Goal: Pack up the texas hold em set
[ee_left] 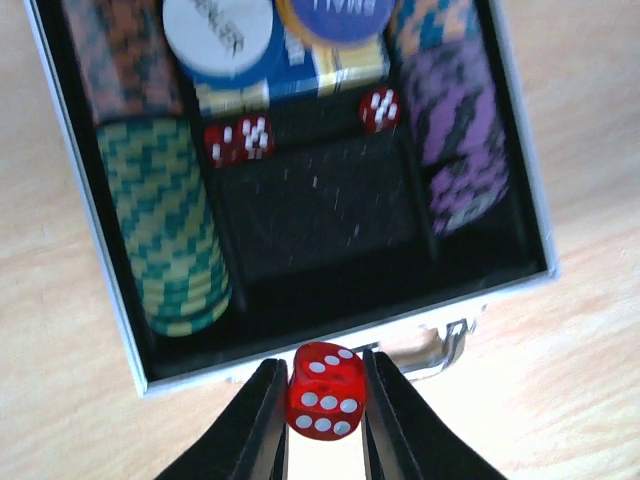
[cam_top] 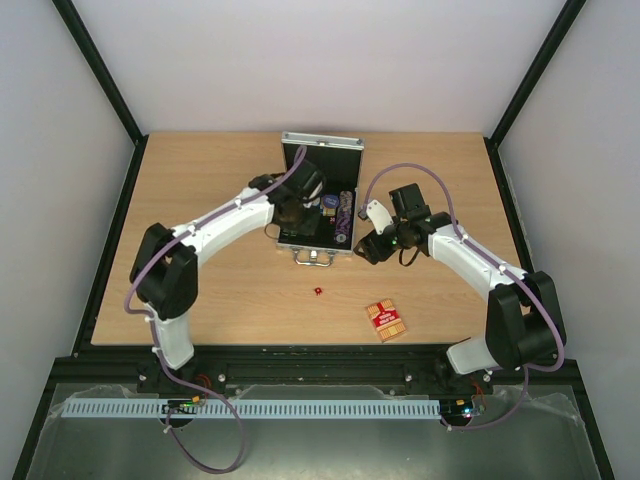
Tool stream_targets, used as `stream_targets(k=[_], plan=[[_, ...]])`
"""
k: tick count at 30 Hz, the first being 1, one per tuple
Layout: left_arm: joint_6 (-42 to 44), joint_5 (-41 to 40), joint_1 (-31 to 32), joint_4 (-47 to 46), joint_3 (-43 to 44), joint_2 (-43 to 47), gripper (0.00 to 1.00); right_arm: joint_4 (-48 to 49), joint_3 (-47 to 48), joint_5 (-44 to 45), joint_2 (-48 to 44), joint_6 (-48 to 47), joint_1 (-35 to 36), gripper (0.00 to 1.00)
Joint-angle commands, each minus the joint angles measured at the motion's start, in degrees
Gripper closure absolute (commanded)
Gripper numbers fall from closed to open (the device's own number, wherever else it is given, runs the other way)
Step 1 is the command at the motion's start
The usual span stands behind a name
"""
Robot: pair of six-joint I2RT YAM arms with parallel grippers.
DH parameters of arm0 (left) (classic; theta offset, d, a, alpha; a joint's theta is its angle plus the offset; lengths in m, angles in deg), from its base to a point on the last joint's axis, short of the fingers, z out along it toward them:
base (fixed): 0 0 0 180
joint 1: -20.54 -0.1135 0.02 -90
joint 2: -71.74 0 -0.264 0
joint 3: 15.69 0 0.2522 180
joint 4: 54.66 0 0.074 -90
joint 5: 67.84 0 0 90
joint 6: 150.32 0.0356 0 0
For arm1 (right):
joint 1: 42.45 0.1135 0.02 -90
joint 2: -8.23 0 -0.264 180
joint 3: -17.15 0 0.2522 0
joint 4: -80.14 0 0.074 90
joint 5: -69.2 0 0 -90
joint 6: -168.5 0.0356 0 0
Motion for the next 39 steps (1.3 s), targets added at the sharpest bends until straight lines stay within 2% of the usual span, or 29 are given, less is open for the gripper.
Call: stream_targets(k=[1,8,13,21,39], plan=[[-2.0,-1.3,0.1,1.6,7.0,-5.9,0.82,-2.7,-0.4,-0.9,0.5,-0.2,-0.2,0.29],[-3.7,-0.9,0.2,2.1,16.8,-16.2,0.82,-2.5,-0.5,0.2,-0.2,-0.2,-0.2,0.29],[-5.4,-2.5,0.1,2.0,20.5,-21.3,0.82,-2.4,-0.5,0.6,-0.5,-0.2,-0.2,0.29],[-7.3,-4.3,-0.5,-1.1,21.5,-25.5,0.82,-2.6,-0.5,0.5,0.0,-0.4,-0.2,0.29],[-8.4,-5.4,-2.2,-3.3,22.0,-28.2,0.82,-2.6,-0.5,0.4,0.2,-0.7,-0.2,0.29]])
